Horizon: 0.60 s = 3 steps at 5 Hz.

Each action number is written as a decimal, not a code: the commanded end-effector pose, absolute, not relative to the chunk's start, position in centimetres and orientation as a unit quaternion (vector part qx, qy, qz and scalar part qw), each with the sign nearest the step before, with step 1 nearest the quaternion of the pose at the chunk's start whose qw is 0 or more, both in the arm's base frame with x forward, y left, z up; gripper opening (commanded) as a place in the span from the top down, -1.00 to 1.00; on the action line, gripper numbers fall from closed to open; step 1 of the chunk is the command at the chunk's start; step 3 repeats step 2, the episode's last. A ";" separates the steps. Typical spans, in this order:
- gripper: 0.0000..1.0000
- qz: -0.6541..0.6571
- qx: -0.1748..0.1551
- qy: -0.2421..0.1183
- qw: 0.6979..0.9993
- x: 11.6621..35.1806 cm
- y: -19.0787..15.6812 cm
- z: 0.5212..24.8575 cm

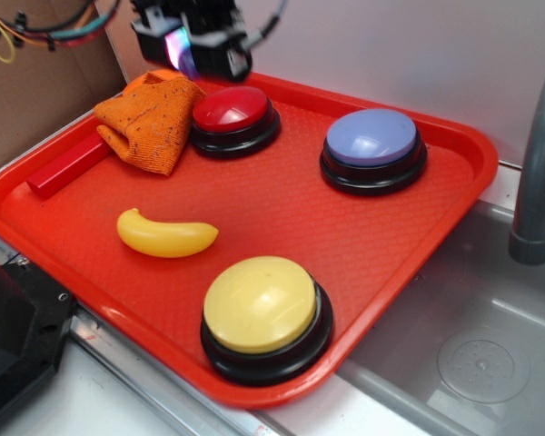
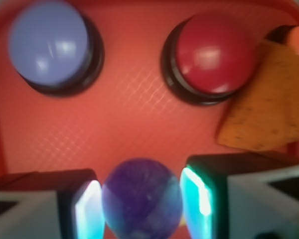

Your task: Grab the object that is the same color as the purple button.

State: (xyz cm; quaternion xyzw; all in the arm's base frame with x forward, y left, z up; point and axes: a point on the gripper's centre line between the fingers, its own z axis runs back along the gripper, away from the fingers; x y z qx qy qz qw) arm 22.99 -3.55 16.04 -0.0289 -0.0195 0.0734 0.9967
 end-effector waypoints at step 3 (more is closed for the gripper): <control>1.00 0.125 0.004 -0.076 0.989 21.7 -1.7 19.3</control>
